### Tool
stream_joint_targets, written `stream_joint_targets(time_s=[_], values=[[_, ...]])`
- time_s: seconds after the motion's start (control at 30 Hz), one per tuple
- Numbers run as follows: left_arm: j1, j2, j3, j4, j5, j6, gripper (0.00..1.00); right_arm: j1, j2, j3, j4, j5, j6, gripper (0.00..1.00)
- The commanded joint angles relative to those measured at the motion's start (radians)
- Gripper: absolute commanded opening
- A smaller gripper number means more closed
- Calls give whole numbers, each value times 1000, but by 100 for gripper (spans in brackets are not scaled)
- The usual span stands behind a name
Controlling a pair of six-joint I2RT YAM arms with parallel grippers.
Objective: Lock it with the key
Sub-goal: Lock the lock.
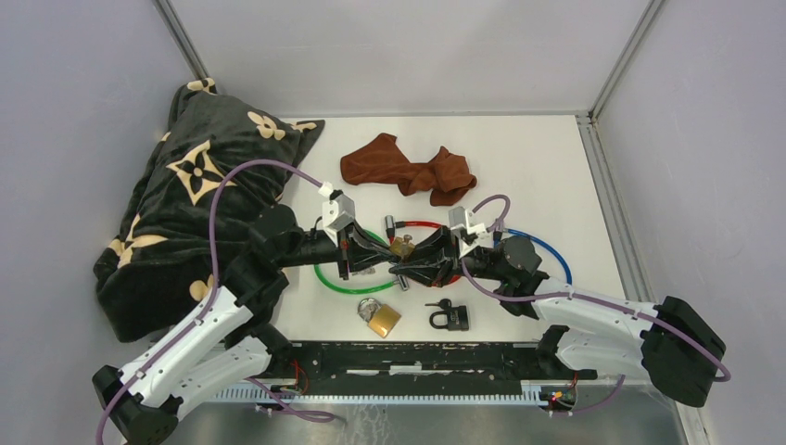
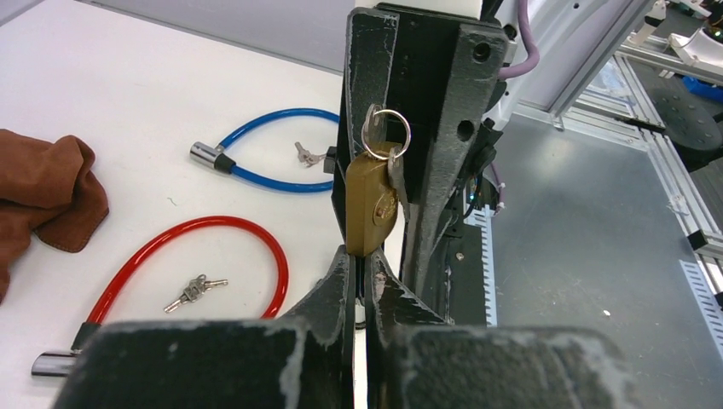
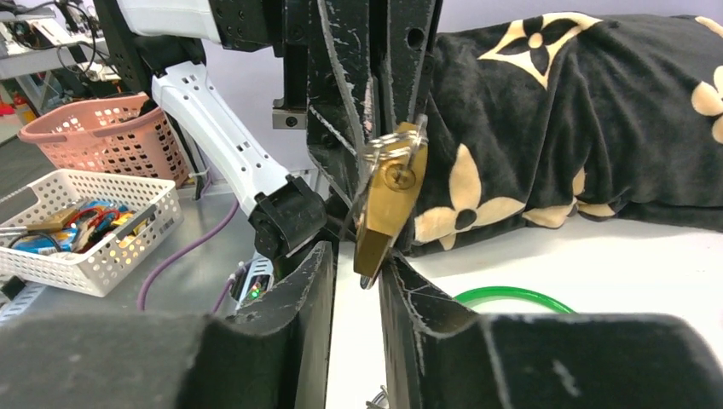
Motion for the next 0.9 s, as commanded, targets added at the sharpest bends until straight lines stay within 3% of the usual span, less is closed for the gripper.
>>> stream_joint_targets(time_s=[0.0, 0.17, 0.27, 0.3, 0.33, 0.47, 0.63, 0.77, 0.87], values=[[-11, -3, 39, 5, 29, 78, 2, 9, -18, 72, -12, -1, -70, 37], [-11, -12, 55, -65, 33, 153, 2, 8, -46, 102, -166, -23, -163, 54], [-12, -20, 68, -124, 34, 247, 2, 5, -75, 160, -380, -34, -259, 69], [-11, -21, 76, -148, 33, 283, 2, 2, -87, 184, -460, -17, -292, 88], [-11, -21, 84, -176, 34, 316, 2, -1, -100, 214, -546, -4, -330, 98], [-11, -12, 114, -298, 22, 477, 2, -11, -127, 333, -813, 56, -442, 98], [-11, 11, 127, -382, 8, 568, 2, -10, -44, 501, -996, 116, -421, 98], [-12, 15, 135, -397, 1, 580, 2, -10, -10, 531, -1014, 79, -419, 87], [-12, 23, 145, -413, -9, 585, 2, -7, 3, 544, -1047, 50, -427, 84]])
